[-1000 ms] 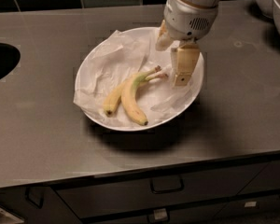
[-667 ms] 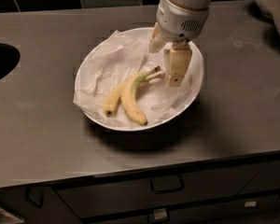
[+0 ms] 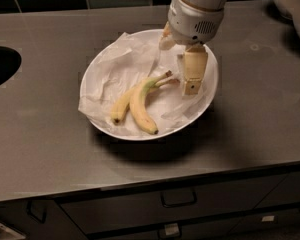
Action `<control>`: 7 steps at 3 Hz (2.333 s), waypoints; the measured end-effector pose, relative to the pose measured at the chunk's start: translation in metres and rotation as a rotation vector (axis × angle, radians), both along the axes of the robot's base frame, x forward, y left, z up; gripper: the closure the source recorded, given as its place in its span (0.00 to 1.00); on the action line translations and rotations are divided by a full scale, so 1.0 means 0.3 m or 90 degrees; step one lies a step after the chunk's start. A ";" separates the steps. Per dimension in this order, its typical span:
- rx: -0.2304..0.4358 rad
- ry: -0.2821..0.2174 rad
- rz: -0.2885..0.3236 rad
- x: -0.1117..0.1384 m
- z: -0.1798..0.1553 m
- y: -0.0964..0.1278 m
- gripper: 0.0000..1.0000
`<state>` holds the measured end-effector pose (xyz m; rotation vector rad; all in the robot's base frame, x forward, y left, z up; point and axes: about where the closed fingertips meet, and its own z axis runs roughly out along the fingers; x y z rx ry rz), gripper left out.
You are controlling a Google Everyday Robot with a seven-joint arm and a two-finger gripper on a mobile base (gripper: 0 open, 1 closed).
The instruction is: Pick banana from white bowl
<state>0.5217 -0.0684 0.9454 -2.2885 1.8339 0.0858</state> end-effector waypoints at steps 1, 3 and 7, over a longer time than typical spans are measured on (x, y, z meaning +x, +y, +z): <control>0.000 0.000 0.000 0.000 0.000 0.000 0.23; 0.014 -0.013 0.006 0.045 -0.008 0.033 0.26; 0.023 0.018 0.041 0.076 -0.078 0.089 0.25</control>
Offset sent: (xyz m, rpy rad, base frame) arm 0.0018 0.0013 -0.0019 -0.0042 0.0132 0.0068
